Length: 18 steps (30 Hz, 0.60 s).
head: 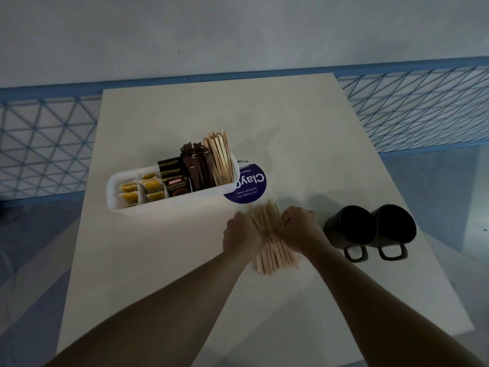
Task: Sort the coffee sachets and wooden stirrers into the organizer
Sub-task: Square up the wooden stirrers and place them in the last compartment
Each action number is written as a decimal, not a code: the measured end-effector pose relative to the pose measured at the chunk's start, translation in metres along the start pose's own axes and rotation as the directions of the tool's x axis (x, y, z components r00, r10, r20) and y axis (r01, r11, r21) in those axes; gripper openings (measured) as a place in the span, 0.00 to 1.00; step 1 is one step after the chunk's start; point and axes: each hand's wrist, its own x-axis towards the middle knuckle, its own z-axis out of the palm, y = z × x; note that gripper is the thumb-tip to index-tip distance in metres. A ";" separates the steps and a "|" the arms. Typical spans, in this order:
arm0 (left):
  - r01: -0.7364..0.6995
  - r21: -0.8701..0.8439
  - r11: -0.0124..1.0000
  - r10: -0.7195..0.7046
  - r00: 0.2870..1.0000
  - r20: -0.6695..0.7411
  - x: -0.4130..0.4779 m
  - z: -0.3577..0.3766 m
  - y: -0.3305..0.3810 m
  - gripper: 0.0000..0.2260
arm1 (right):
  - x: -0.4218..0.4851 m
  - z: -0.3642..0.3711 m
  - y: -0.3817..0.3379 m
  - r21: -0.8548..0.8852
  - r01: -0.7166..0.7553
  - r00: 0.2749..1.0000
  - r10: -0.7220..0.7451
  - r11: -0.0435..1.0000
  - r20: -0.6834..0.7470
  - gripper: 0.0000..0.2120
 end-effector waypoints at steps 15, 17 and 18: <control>-0.014 0.030 0.999 0.015 1.000 -0.025 0.000 0.005 0.004 0.17 | 0.007 0.000 0.004 0.055 -0.054 0.998 0.054 0.997 0.011 0.07; -0.023 0.047 0.999 0.024 1.000 -0.019 0.000 0.007 0.003 0.20 | 0.006 0.000 0.004 0.056 -0.056 0.998 0.056 0.997 0.001 0.05; -0.022 0.059 0.998 0.024 1.000 -0.021 0.000 0.007 0.003 0.19 | 0.006 0.000 0.004 0.058 -0.056 0.998 0.056 0.997 -0.004 0.05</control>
